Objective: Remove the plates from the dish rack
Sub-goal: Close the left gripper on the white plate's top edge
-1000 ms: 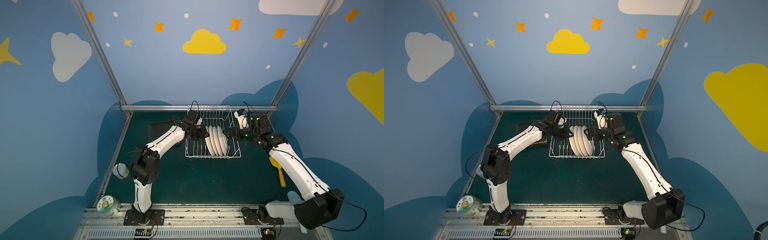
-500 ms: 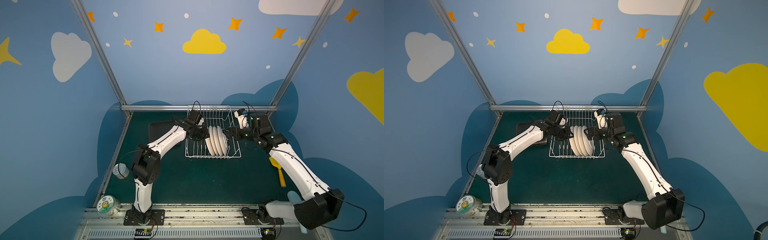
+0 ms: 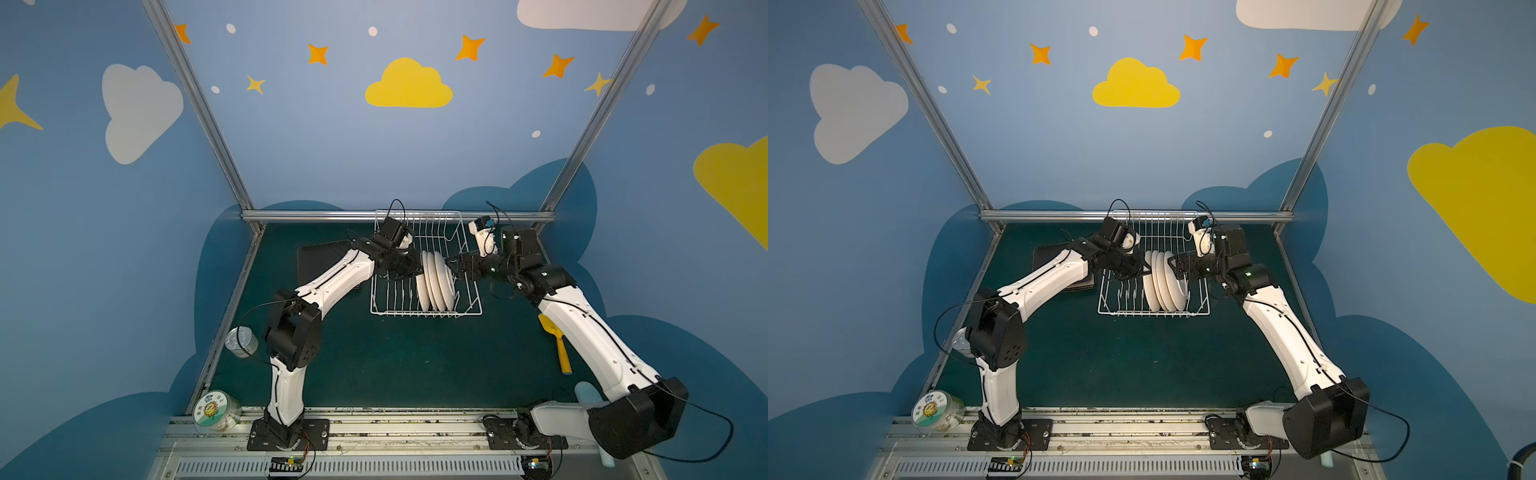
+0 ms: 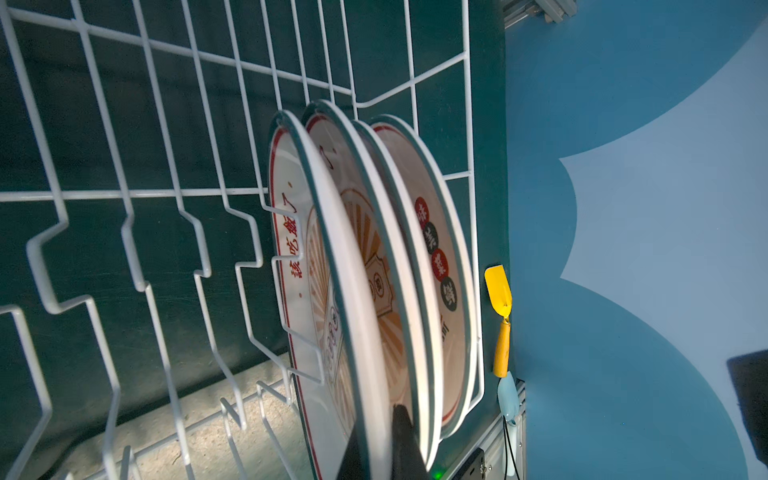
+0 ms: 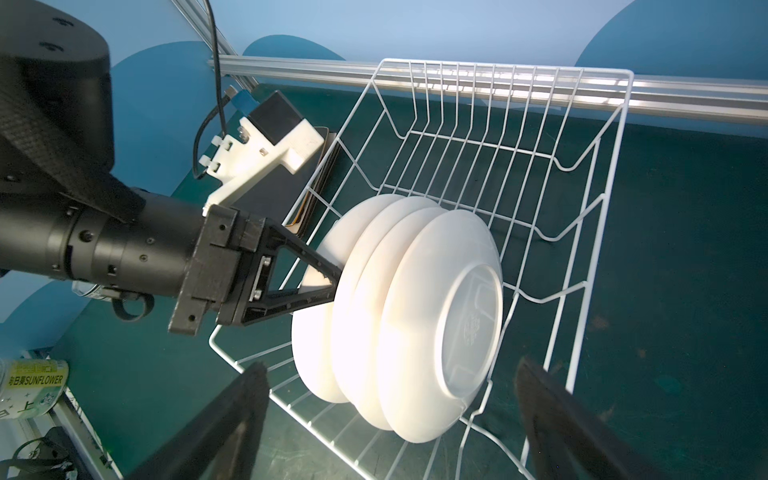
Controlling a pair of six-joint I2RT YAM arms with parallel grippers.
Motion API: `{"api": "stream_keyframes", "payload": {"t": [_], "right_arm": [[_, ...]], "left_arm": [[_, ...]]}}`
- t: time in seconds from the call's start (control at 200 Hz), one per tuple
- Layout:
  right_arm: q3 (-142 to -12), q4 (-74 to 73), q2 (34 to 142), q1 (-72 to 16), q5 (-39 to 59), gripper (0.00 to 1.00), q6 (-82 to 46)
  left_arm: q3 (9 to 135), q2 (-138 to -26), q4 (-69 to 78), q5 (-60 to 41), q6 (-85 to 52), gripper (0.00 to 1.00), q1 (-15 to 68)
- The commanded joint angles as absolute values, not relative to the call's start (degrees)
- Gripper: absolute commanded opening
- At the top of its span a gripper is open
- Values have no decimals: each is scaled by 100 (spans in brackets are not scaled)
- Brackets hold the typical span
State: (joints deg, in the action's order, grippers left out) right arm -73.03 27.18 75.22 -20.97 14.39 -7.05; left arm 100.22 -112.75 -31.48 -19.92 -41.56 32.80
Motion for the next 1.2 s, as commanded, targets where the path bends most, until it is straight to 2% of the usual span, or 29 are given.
{"api": "stream_keyframes", "payload": {"t": [0.0,0.29,1.191], "right_arm": [[-7264,2603,7454,-2065,1483,92,-730],[-7278,2488,7506,-2065,1545,92,-778],[-7416,2171,7716,-2048,1735,92,-982]], "left_arm": [[10168,-11156,-3511,-1885,-4311,3,3183],[10502,-10904,-3706,-1869,-4336,3,3121],[10273,-10032,-3584,-2166,-4391,3,2438]]}}
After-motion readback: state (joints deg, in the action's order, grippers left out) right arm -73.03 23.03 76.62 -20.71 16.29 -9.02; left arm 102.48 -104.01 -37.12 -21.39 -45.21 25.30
